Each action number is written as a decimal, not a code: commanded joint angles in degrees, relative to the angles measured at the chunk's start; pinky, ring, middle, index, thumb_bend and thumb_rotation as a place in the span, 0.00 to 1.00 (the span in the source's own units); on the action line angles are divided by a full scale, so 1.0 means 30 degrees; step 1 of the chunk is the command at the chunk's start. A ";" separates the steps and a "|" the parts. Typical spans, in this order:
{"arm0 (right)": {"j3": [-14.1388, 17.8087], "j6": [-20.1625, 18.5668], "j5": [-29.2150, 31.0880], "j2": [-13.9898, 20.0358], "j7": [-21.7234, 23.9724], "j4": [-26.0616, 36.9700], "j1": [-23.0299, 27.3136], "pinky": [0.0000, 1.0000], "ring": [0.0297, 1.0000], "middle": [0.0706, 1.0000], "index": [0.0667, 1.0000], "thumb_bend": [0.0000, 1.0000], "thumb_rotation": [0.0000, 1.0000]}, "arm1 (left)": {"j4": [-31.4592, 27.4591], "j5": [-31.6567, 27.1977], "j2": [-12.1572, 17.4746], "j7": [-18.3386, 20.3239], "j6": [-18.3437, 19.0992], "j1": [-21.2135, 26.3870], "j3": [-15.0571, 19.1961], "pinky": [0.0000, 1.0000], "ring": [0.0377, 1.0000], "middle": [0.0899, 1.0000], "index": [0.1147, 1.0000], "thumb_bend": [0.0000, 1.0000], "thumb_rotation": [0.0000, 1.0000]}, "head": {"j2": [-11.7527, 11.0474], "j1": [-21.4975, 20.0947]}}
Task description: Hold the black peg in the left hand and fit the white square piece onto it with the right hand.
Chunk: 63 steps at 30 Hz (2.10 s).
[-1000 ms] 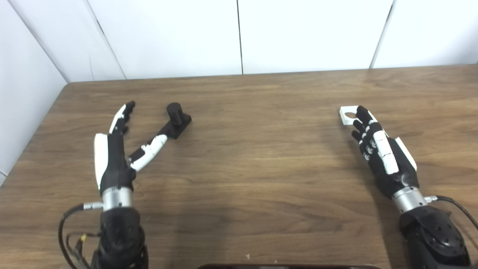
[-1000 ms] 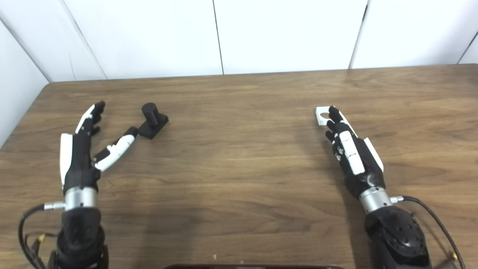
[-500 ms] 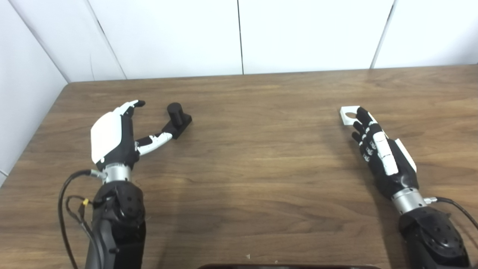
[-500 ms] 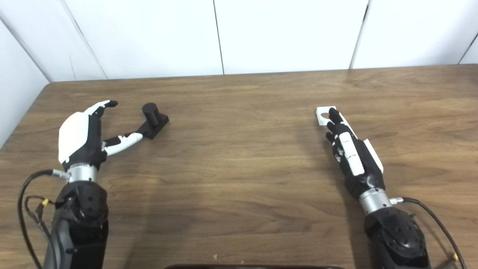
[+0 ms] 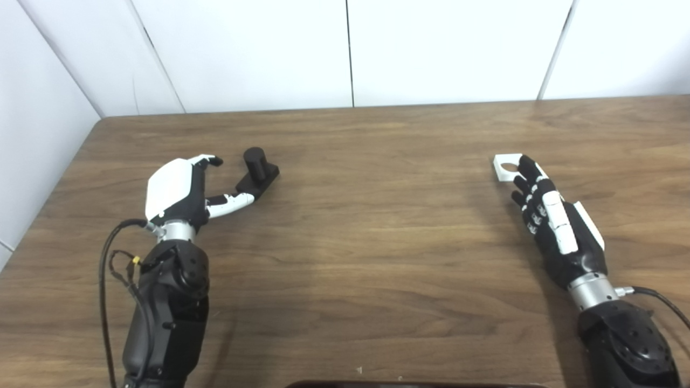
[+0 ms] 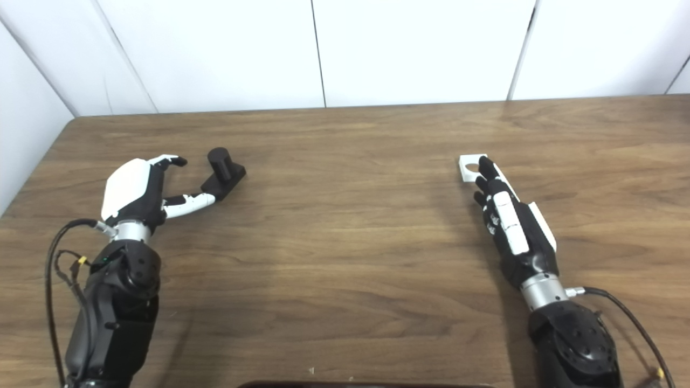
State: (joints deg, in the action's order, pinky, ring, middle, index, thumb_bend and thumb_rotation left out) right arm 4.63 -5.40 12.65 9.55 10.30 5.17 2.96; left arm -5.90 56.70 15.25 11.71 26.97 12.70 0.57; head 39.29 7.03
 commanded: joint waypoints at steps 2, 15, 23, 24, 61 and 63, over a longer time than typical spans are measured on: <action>0.0172 0.0855 0.0261 -0.0081 0.0036 0.0408 0.0524 1.00 1.00 1.00 0.96 0.50 0.87 | 0.0301 0.0148 0.0379 -0.0786 -0.0046 0.1060 -0.0089 0.83 0.92 0.87 0.72 0.87 0.50 | 0.0022 0.0019; 0.0026 0.0901 -0.0002 -0.0234 -0.0064 0.0475 0.0433 1.00 1.00 1.00 0.97 0.49 0.87 | 0.1620 0.0195 0.0185 -0.1586 -0.0046 0.1512 -0.0717 0.86 0.93 0.88 0.72 0.89 0.53 | -0.0010 -0.0108; 0.0002 0.1103 -0.0145 -0.0393 -0.0080 0.0354 0.0398 1.00 1.00 1.00 0.96 0.50 0.87 | 0.2355 0.0097 -0.0260 -0.1913 -0.0033 0.1795 -0.0608 0.87 0.94 0.89 0.72 0.89 0.52 | 0.0010 -0.0346; 0.0006 0.1047 -0.0155 -0.0411 -0.0127 0.0424 0.0385 1.00 1.00 1.00 0.96 0.50 0.87 | 0.2522 0.0091 -0.0291 -0.2016 -0.0034 0.1860 -0.0621 0.87 0.95 0.89 0.72 0.89 0.52 | 0.0045 -0.0422; 0.0196 0.0839 0.0402 -0.0067 -0.0039 0.0833 0.0312 1.00 1.00 1.00 0.97 0.52 0.86 | 0.5941 -0.2517 0.0122 -0.6973 -0.0815 0.2762 -0.2237 0.84 0.90 0.79 0.42 0.54 0.08 | 0.0231 -0.0500; 0.0217 0.0892 0.0474 -0.0015 0.0028 0.0768 0.0359 1.00 1.00 1.00 0.97 0.53 0.86 | 0.5868 -0.2798 0.0097 -0.7065 -0.0908 0.2715 -0.2184 0.84 0.90 0.78 0.42 0.53 0.07 | 0.0231 -0.0500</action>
State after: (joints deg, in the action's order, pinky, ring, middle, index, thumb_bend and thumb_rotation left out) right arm 4.81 -4.46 13.12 8.75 9.61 5.46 2.19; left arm 11.85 48.35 14.17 -8.62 23.54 19.93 -6.66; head 39.90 5.45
